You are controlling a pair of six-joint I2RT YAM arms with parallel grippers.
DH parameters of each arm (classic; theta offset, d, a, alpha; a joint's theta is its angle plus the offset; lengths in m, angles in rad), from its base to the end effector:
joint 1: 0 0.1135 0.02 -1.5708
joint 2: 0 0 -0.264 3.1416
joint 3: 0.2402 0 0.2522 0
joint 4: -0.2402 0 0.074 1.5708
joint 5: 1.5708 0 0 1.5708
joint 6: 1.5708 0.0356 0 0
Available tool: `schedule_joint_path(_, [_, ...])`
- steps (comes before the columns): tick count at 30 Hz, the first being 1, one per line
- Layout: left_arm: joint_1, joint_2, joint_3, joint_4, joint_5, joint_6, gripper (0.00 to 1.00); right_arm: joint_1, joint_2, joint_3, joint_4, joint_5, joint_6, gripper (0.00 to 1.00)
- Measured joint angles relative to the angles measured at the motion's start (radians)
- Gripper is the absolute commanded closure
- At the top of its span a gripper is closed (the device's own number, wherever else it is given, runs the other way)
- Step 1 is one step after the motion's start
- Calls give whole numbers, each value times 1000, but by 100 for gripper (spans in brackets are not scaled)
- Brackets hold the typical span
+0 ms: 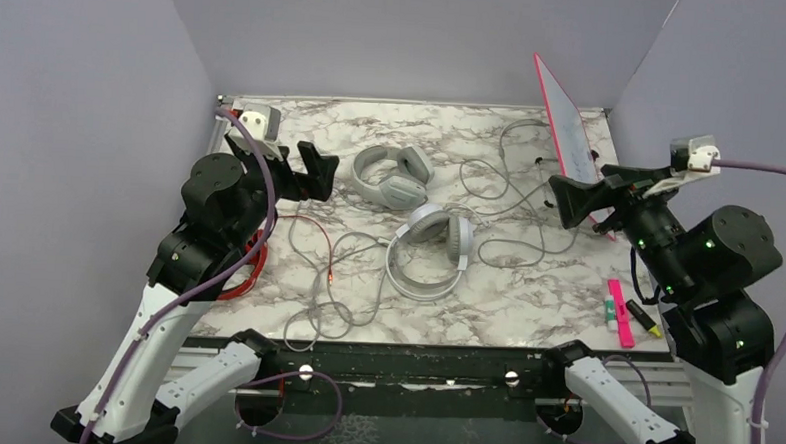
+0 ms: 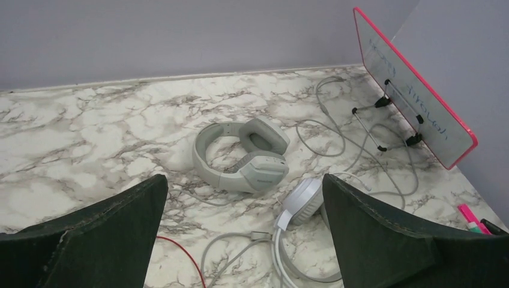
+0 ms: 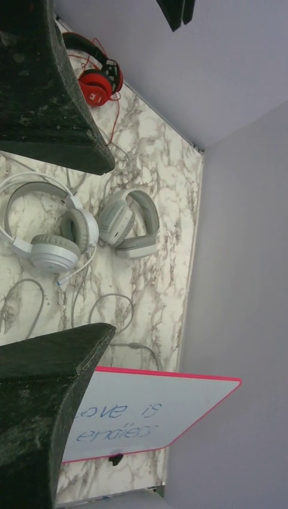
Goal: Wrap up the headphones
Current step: Pick up the headphones from the center of the board.
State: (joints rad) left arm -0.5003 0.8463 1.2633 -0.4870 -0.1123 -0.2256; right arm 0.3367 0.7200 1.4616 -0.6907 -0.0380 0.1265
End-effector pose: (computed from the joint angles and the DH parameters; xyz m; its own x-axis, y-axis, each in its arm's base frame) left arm 0.1369 -0.0703 0.4576 -0.1445 -0.1743 -0.9740 0.3553 0.9096 -0.2155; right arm 0.0666 0.0248 0.5029 0.0015 0.1341 -0.9910 -0.3691 0.9211 0.1241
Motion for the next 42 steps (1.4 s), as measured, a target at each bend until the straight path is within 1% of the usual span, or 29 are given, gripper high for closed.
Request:
schedule_joint_path(5, [58,-30,-58,18,42,-20,1,0,56,-35,-5,43,31,0])
schedule_joint_path(12, [109,-37,-136,36,121,-56,1,0,102,-142,-4,66,53,0])
schedule_joint_path(15, [121,-31,-162,37,158,-73,1,0,156,-145,-5,39,43,0])
schedule_joint_path(19, [131,-16,-193,37,210,-101,1,19,264,-142,-6,-40,23,0])
schedule_joint_path(22, [135,-1,-210,35,236,-119,1,111,365,-147,-6,-78,5,1])
schedule_joint_path(24, [135,6,-218,34,245,-130,1,221,430,-160,-5,-85,-4,2])
schedule_joint_path(27, [136,8,-226,31,247,-140,1,409,544,-186,-6,-89,-19,9])
schedule_joint_path(30, [140,8,-231,27,241,-150,1,530,658,-232,-6,-104,-27,11])
schedule_joint_path(33, [140,8,-240,21,234,-156,1,592,737,-301,-6,-122,-31,10])
schedule_joint_path(37, [140,8,-260,10,231,-160,1,635,780,-381,-5,-133,-32,6])
schedule_joint_path(42, [140,23,-274,-4,231,-167,1,663,846,-409,38,-74,-36,5])
